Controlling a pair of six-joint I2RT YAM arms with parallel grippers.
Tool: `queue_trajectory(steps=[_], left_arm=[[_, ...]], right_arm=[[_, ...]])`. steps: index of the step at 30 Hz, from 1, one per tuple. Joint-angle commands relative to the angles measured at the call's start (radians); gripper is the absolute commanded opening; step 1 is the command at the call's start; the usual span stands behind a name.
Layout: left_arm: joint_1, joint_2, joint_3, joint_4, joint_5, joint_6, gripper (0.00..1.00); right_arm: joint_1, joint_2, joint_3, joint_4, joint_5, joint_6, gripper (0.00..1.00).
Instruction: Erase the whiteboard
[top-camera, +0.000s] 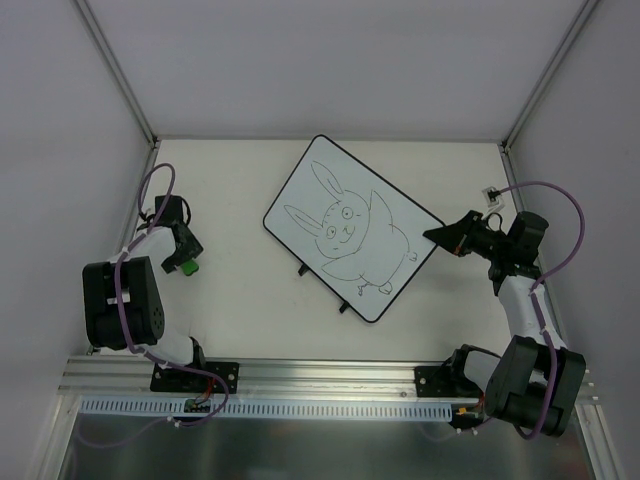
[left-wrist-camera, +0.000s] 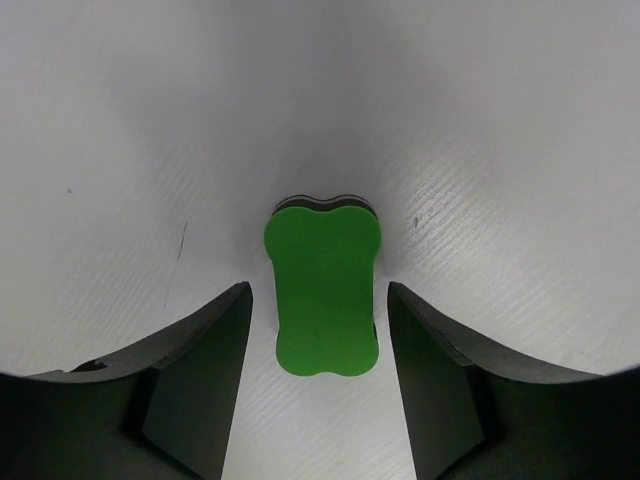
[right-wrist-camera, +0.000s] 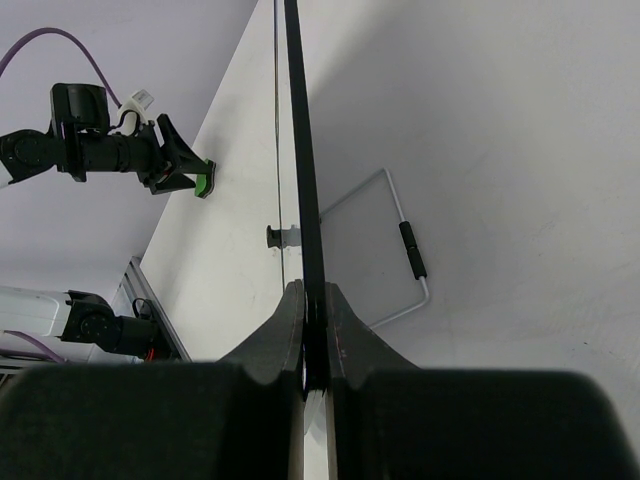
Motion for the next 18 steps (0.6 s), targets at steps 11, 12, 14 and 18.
queue_trajectory(steps=[11,12,14,18], left_arm=[[-0.008,-0.034,0.044,0.025,0.144,0.039,0.08],[-0.016,-0.066,0.047,0.031,0.171,0.05,0.06],[-0.071,-0.118,0.053,0.082,0.254,0.1,0.05],[-0.246,-0.16,0.088,0.193,0.316,0.197,0.04]], right_arm=[[0.003,-0.004,-0.011,0.056,0.14,-0.144,0.0],[0.006,-0.005,-0.009,0.056,0.142,-0.144,0.0],[0.011,-0.008,-0.009,0.056,0.145,-0.144,0.0],[0.022,-0.019,-0.014,0.053,0.168,-0.152,0.0]])
